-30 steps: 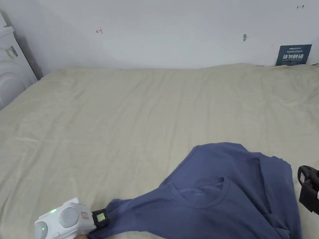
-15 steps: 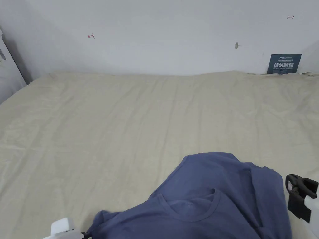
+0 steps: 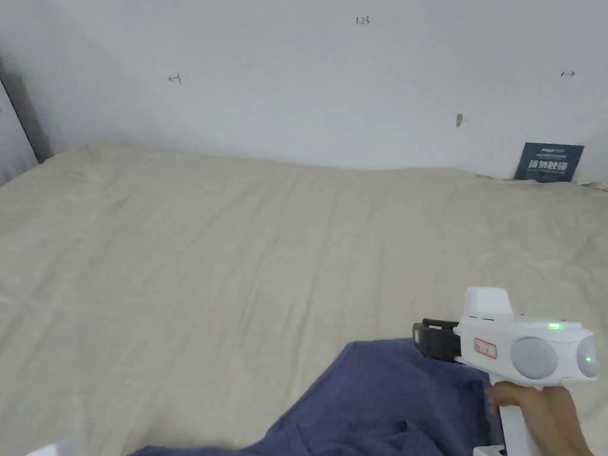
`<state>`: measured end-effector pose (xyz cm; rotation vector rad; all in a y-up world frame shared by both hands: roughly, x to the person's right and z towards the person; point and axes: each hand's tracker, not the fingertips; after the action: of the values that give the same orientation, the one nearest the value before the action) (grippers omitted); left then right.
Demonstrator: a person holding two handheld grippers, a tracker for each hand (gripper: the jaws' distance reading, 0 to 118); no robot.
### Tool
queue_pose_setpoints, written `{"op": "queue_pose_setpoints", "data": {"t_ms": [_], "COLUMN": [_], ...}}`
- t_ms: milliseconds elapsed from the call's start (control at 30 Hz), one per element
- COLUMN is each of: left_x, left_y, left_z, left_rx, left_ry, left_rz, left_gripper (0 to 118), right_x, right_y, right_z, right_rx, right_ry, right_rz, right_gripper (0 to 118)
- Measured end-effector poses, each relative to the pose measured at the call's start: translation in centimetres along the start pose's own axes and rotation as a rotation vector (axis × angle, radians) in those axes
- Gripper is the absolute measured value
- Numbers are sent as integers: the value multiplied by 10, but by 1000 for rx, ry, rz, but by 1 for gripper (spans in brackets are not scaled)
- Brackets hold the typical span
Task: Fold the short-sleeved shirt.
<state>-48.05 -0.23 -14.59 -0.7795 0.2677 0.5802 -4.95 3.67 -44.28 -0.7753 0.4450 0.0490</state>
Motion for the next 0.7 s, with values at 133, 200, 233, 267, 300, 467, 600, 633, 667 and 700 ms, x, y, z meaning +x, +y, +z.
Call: {"op": "queue_pose_setpoints", "data": {"t_ms": [133,200,233,267,300,467,600,633,667,700], "left_x": [-10,-12,-14,-15,-16,-16,-14,-13,-12,-12], "left_y": [5,6,7,8,8,8,7,7,7,7], "left_z": [-12,-18,-22,-25,-28,-31,-29,-28,-28,-27], "left_rx": [-12,-21,-27,-33,-37,-49,-51,-51,-51,-50], "left_ry": [-3,-10,-12,-9,-3,-5,1,4,6,7], "left_rz": [17,24,22,19,18,32,22,16,11,6], "left_gripper": [5,5,5,5,5,5,5,5,5,5], "right_x": [-7,-6,-7,-8,-8,-12,-10,-12,-6,-7], "right_y": [18,24,25,25,24,7,-13,-14,-14,-14], "right_z": [-56,-79,-87,-93,-100,-125,-132,-130,-130,-127], "right_rx": [-96,-157,-179,-198,-209,-346,-327,-323,-312,-305], "right_ry": [-77,-114,-115,-119,-117,-100,-102,-102,-89,-68], "right_rz": [67,97,115,117,110,133,116,123,124,133], "right_gripper": [93,93,92,91,86,64,45,40,25,4]}}
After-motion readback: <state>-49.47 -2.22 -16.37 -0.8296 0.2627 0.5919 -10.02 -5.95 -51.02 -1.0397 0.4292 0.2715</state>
